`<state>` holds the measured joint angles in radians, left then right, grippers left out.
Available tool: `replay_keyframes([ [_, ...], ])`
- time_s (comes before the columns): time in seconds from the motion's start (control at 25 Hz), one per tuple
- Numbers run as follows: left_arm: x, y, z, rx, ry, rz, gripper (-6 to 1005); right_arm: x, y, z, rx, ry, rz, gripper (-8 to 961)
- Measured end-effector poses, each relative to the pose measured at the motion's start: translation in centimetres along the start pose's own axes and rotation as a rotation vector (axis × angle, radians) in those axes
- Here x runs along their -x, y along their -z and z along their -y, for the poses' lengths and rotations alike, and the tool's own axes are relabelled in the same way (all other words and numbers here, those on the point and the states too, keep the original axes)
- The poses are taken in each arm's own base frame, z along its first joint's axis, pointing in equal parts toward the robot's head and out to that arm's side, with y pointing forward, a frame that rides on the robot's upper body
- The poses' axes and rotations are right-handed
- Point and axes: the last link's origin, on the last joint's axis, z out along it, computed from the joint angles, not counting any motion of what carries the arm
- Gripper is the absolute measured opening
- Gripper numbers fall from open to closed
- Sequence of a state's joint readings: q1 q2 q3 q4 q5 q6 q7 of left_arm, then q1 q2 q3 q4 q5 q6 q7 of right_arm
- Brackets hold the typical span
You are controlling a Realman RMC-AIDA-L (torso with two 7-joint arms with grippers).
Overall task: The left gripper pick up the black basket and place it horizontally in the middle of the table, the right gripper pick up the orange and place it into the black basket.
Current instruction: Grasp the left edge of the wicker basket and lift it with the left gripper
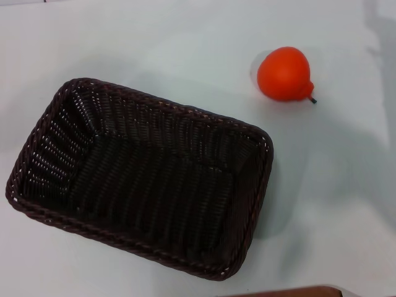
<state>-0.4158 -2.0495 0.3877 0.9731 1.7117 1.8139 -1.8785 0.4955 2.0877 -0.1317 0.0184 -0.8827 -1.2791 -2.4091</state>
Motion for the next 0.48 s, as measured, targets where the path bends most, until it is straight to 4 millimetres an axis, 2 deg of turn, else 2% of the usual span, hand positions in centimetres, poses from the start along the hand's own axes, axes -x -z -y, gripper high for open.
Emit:
replay_keyframes([
  [0.24,-1.1,-1.3,-0.2,-0.127,0.014,0.328,611,0.0,0.0,0.0,0.001,-0.008,0.001,686],
  [0.4,-1.3,-2.3,-0.4,-0.234,0.021,0.534,701,0.1,0.0,-0.1,0.008,-0.011,0.007,686],
  [0.48,-1.1,-3.0,-0.6,-0.267,0.02,0.615,701,0.1,0.1,-0.2,0.012,-0.011,0.01,686],
])
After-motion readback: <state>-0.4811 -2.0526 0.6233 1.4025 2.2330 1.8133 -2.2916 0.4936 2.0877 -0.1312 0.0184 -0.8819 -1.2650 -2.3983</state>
